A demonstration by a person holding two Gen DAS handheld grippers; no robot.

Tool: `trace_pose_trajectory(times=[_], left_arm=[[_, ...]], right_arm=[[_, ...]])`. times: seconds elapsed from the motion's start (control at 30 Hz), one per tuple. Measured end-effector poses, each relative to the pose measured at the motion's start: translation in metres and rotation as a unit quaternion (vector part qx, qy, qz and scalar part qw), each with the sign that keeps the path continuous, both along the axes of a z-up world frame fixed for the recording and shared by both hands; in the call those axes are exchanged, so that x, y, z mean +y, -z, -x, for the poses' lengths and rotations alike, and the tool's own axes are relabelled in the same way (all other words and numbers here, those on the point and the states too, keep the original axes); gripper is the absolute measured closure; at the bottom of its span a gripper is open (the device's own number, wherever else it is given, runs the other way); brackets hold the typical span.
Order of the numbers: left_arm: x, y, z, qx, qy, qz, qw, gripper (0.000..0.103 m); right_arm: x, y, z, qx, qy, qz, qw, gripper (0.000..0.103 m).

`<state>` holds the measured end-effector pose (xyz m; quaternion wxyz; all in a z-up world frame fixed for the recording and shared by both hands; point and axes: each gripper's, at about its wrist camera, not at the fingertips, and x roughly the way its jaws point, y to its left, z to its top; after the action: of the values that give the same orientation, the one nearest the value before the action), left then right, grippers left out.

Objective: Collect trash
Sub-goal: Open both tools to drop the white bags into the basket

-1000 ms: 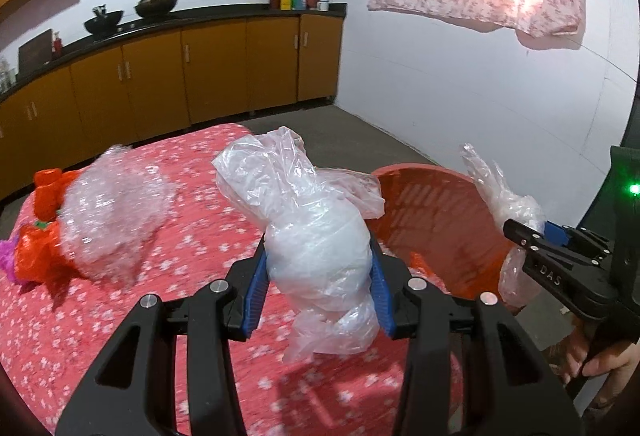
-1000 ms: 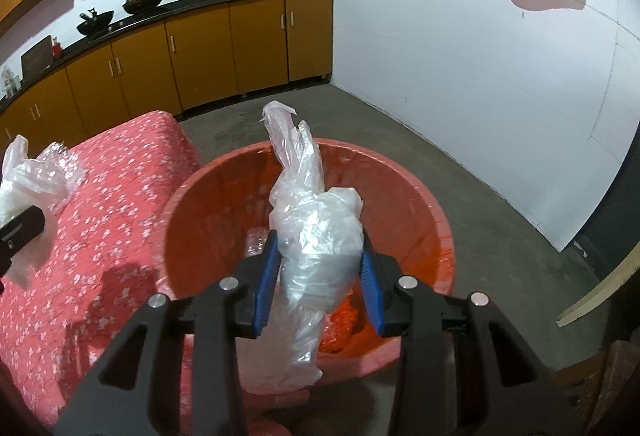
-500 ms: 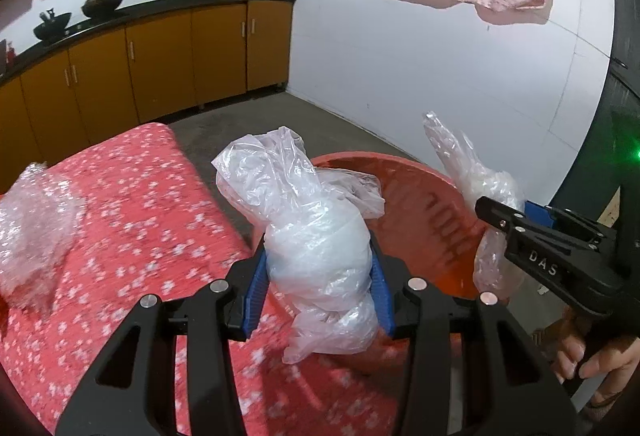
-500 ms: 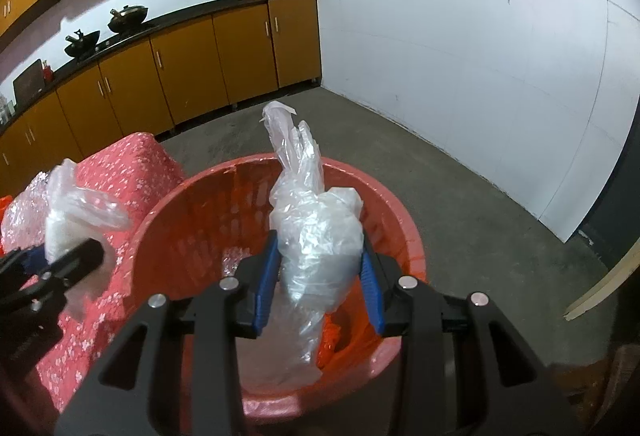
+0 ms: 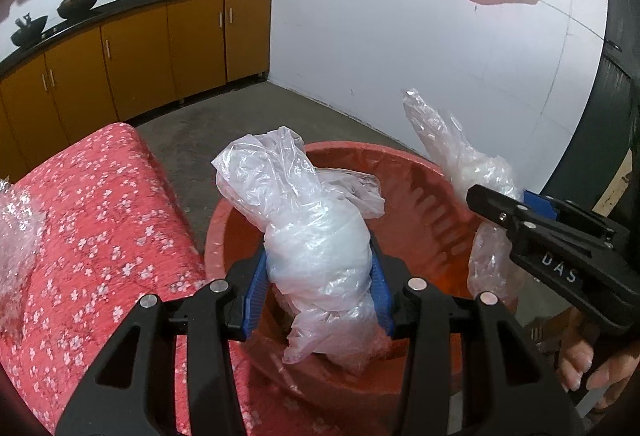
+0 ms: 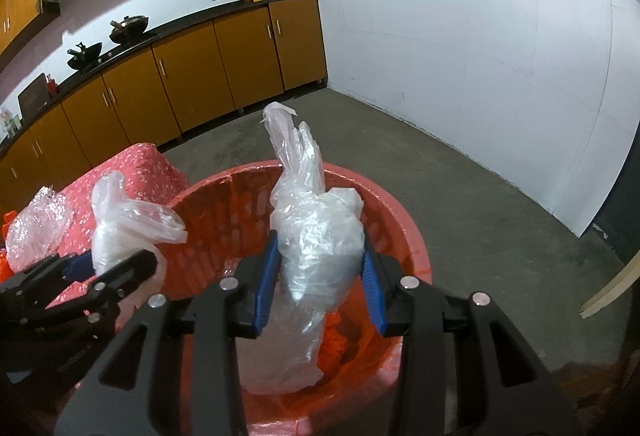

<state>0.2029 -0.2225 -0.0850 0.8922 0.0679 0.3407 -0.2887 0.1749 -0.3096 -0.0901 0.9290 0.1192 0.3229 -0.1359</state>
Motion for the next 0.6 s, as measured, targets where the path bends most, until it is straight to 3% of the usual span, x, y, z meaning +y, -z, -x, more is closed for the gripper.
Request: trace_pose_trajectory(times=[0.2, 0.33, 0.6], left_arm=[[-0.002, 0.002, -0.003, 0.007, -0.006, -0.004, 1.0, 0.053], [0.003, 0.003, -0.004, 0.014, -0.01, 0.003, 0.9998, 0.046], [0.009, -0.002, -0.002, 0.015, -0.008, 0.013, 0.9998, 0.046]], right_arm=[[-0.004, 0.001, 0.002, -0.012, -0.006, -0.007, 1.0, 0.05], [-0.003, 0.002, 0.003, -0.012, -0.003, -0.004, 1.0, 0.048], [-0.004, -0.005, 0.006, -0.015, 0.012, 0.002, 1.0, 0.048]])
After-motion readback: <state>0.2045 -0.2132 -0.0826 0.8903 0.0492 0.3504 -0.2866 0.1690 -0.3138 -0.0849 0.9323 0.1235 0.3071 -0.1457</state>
